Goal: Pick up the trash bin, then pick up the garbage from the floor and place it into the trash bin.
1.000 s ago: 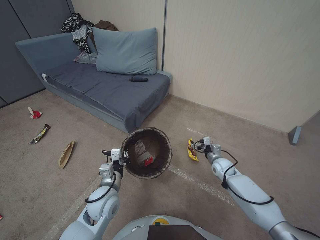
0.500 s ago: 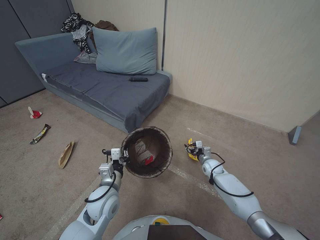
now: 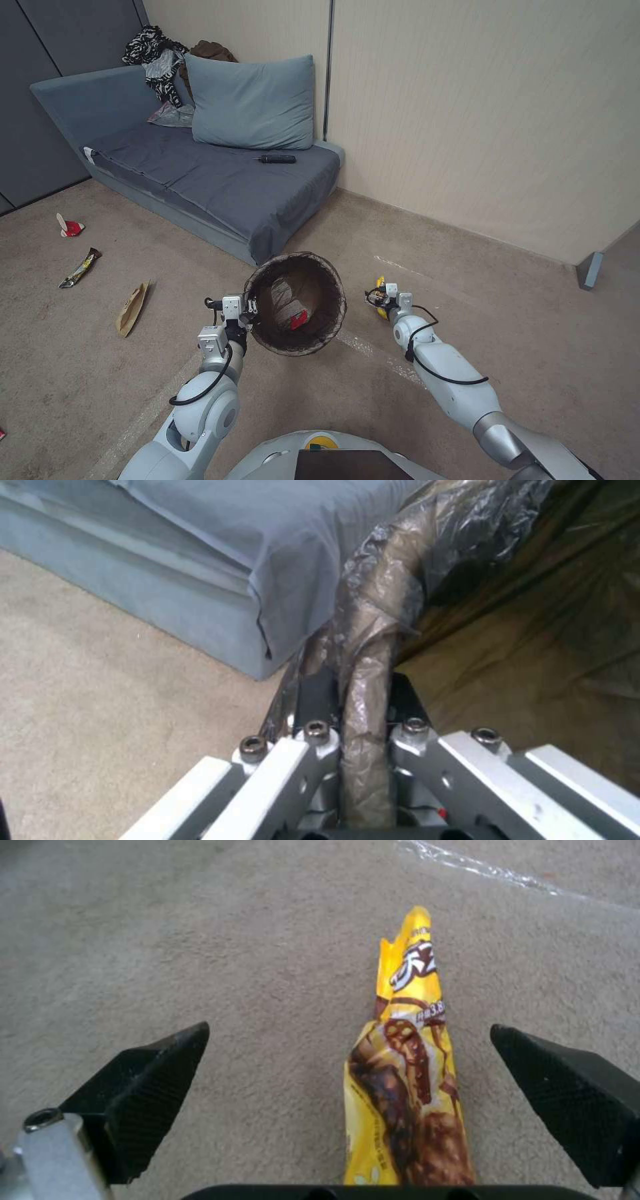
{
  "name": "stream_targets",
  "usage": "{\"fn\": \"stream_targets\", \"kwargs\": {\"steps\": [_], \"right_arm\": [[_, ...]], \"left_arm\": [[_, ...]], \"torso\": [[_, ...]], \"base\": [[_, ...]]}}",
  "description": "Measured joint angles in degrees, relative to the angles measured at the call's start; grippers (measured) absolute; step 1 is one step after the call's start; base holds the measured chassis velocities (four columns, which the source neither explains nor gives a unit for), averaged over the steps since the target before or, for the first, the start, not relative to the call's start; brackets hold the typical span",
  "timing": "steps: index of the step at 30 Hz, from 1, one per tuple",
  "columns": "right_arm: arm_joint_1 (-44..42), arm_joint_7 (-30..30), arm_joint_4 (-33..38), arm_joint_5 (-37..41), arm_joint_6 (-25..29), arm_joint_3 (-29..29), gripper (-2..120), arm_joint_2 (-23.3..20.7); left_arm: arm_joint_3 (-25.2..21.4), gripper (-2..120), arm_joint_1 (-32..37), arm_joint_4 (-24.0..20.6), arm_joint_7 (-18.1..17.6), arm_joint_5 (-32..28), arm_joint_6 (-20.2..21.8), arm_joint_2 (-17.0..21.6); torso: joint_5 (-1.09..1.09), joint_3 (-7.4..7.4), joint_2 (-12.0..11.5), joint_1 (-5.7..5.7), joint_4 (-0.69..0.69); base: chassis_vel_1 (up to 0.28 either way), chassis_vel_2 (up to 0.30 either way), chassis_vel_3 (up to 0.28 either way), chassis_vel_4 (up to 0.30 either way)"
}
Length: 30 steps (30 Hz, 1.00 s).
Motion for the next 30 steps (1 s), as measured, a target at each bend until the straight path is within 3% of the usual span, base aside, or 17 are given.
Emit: {"fn": "stream_targets", "kwargs": {"steps": [14,30], "right_arm": [[3.2,1.5,-5.1,0.3,-1.5,1.6,100,2.3],[3.9,3.8,-6.5,-0.3,-4.6,2.2,100,3.0]], "left_arm": [[-0.1,3,0.5,-1.0,0.0,0.2,-0.1,-0.2],[-0.1,3,0.7,-1.4,-0.1,0.2,-0.1,-0.2]], "torso": [[0.00,0.00,0.0,0.00,0.00],[0.00,0.00,0.0,0.00,0.00]], "base": [[0.000,0.000,0.000,0.000],[0.000,0.000,0.000,0.000]]}}
